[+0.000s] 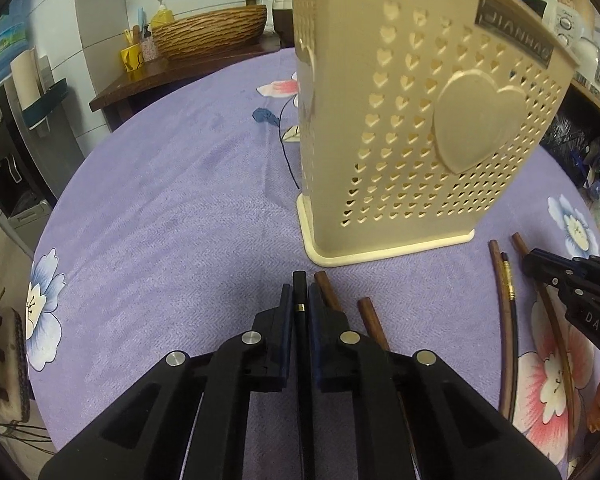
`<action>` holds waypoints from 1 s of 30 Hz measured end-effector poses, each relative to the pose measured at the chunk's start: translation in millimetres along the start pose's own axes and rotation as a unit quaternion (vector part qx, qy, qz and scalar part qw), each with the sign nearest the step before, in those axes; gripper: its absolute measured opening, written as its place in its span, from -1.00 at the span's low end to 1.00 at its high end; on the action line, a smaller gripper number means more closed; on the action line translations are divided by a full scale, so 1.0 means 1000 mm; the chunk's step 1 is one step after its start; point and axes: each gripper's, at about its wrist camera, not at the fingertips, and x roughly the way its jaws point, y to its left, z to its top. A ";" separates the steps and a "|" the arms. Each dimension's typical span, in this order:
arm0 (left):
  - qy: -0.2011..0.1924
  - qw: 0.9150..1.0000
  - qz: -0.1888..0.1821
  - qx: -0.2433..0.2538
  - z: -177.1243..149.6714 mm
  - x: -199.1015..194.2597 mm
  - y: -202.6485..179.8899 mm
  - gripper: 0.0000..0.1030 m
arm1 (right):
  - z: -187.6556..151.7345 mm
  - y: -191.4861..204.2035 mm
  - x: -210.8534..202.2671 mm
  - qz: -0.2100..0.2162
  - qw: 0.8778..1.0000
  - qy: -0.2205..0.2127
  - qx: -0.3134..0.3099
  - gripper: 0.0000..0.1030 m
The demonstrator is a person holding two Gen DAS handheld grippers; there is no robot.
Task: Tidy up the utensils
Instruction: 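Lift both chopsticks upright and carry them over the cream basket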
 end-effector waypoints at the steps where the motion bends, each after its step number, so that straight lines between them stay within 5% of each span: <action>1: -0.004 1.000 -0.002 -0.001 0.000 -0.004 0.001 -0.83 | 0.000 -0.001 -0.004 0.006 1.000 -0.006 0.002 -0.84; 8: -0.067 0.997 -0.033 -0.021 0.002 -0.059 0.014 -0.83 | 0.001 -0.008 -0.063 0.049 0.997 -0.066 0.014 -0.84; 18: -0.185 0.980 -0.070 -0.036 0.015 -0.165 0.034 -0.83 | 0.008 -0.018 -0.159 0.109 0.983 -0.150 0.008 -0.85; 30: -0.208 0.975 -0.069 -0.032 0.017 -0.186 0.041 -0.83 | 0.017 -0.015 -0.196 0.115 0.977 -0.181 -0.006 -0.85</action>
